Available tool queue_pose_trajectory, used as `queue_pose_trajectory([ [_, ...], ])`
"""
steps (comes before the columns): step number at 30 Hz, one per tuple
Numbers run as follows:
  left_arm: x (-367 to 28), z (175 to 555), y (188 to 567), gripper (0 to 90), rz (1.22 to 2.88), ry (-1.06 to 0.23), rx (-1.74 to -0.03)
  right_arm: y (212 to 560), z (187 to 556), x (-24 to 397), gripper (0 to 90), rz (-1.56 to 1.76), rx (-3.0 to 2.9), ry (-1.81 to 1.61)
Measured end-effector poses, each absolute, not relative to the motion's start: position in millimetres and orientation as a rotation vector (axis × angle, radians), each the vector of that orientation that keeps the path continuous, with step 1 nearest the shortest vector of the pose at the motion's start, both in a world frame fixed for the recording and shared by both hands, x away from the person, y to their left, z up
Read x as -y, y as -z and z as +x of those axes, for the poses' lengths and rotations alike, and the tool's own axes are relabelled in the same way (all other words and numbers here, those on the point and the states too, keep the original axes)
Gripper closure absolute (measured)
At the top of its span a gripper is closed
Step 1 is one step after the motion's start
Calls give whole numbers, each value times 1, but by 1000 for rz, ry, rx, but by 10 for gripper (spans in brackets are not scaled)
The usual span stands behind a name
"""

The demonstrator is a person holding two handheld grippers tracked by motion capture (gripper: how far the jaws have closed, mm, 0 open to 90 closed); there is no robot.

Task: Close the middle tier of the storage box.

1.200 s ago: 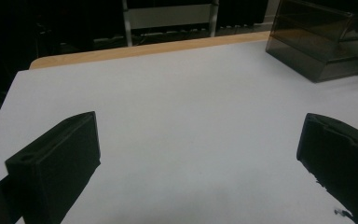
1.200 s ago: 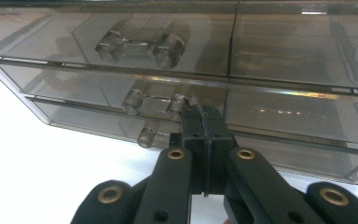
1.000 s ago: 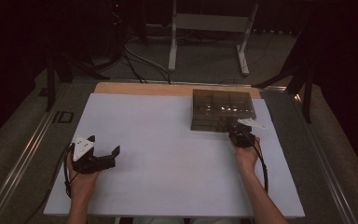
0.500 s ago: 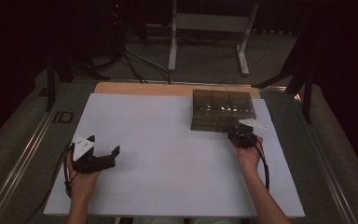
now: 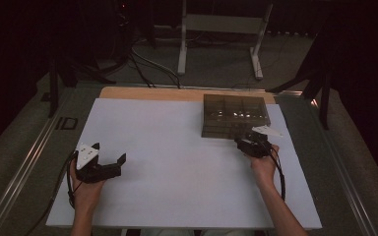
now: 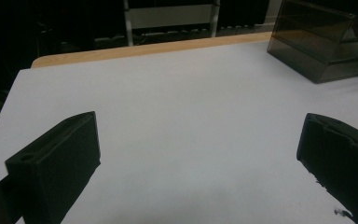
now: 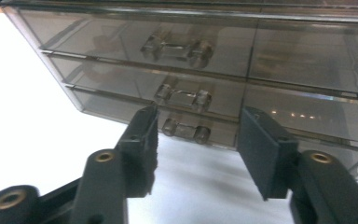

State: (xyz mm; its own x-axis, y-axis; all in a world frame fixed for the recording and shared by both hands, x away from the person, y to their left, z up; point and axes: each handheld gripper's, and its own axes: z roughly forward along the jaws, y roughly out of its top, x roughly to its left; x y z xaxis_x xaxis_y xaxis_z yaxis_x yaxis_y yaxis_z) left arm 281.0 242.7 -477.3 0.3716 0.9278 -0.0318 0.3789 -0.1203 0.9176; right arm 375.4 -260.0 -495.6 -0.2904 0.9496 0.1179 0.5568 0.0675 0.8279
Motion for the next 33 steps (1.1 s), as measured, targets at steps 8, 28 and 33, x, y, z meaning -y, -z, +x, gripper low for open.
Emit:
queue_pose_trajectory([
  [8,-243,281,477,8,1687,-730,-1172,492,369,261,315,1503,-1905,-1143],
  [28,-245,280,476,9,1683,-730,-1179,487,350,266,0,1455,-1971,-1170],
  [33,-246,279,476,9,1679,-730,-1181,486,343,267,0,1443,-1976,-1194],
])
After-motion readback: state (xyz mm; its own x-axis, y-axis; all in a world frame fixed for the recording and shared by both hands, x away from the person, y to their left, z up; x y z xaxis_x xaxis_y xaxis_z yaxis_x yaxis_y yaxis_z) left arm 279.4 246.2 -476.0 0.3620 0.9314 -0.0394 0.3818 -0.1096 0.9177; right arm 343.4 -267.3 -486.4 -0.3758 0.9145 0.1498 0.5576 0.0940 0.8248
